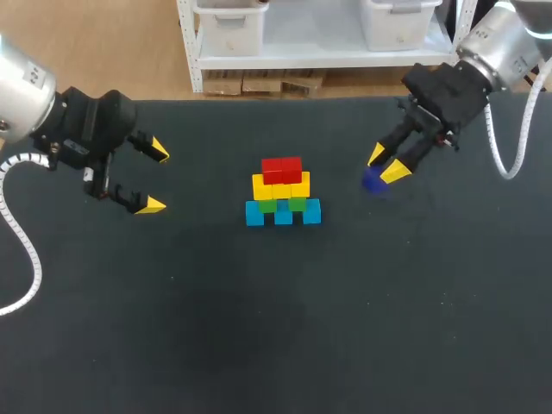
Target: Place the blue cubes, place green cubes on the blue cubes, place the yellow cubes on the green cubes, then place the red cubes on the yellow cubes, and place purple cube on the red cubes.
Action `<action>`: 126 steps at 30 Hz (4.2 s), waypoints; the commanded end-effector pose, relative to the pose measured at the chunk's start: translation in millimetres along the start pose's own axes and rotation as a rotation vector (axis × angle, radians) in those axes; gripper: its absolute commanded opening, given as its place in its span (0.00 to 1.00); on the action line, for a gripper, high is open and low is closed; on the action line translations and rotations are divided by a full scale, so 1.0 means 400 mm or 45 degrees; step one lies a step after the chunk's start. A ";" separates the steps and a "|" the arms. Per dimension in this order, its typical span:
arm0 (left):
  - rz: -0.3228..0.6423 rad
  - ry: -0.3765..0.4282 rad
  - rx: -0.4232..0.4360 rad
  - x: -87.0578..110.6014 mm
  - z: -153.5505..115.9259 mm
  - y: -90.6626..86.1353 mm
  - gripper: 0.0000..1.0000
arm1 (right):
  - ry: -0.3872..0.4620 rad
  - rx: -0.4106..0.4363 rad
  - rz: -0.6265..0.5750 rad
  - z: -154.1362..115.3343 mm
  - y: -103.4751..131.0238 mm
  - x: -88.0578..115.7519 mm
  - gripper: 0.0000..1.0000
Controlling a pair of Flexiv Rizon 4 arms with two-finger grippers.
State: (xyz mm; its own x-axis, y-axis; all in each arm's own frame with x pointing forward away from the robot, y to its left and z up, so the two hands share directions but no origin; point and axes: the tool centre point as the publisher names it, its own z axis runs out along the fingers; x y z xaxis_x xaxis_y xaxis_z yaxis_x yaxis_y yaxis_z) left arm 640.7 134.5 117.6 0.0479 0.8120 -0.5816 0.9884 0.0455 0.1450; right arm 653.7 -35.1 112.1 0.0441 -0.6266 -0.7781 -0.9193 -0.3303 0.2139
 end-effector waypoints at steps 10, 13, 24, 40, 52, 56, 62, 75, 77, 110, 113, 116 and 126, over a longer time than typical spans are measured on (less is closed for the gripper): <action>0.005 -0.008 -0.003 0.005 -0.001 -0.002 1.00 | 0.186 1.211 0.069 0.075 0.079 -0.164 0.00; 0.005 -0.008 -0.003 0.005 -0.001 -0.002 1.00 | 0.215 1.259 0.062 0.084 0.074 -0.191 0.00; 0.005 -0.008 -0.003 0.005 -0.001 -0.002 1.00 | 0.150 1.271 0.071 0.134 -0.004 -0.227 0.00; 0.005 -0.008 -0.003 0.005 -0.001 -0.002 1.00 | 0.100 1.099 -0.009 0.131 -0.087 -0.241 0.00; 0.005 -0.008 -0.003 0.005 -0.001 -0.002 1.00 | 0.054 0.878 -0.044 0.109 -0.090 -0.260 0.00; 0.005 -0.008 -0.003 0.005 -0.001 -0.002 1.00 | 0.018 0.821 -0.057 0.104 -0.091 -0.262 0.00; 0.005 -0.008 -0.003 0.005 -0.001 -0.002 1.00 | 0.021 0.700 -0.068 0.105 -0.095 -0.267 0.00; 0.005 -0.008 -0.003 0.005 -0.001 -0.002 1.00 | 0.026 0.572 -0.070 0.123 -0.097 -0.270 0.00; 0.005 -0.008 -0.003 0.005 -0.001 -0.002 1.00 | 0.032 0.571 -0.073 0.124 -0.100 -0.267 0.00; 0.005 -0.008 -0.003 0.005 -0.001 -0.002 1.00 | 0.100 0.511 -0.049 0.161 -0.174 -0.253 0.00; 0.005 -0.008 -0.003 0.005 -0.001 -0.002 1.00 | 0.107 0.513 -0.046 0.163 -0.177 -0.251 0.00; 0.005 -0.008 -0.003 0.005 -0.001 -0.002 1.00 | 0.113 0.518 -0.038 0.166 -0.181 -0.249 0.00; 0.005 -0.008 -0.003 0.005 -0.001 -0.002 1.00 | 0.127 0.542 -0.015 0.169 -0.185 -0.239 0.00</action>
State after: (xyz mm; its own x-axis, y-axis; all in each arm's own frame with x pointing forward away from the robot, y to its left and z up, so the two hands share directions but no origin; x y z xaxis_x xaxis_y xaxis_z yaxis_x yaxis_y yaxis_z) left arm 640.7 134.5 117.6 0.0479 0.8120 -0.5817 0.9884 0.0455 0.1450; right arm 692.5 97.1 131.9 0.0751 -0.6969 -0.7132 -0.9969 -0.0348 -0.0709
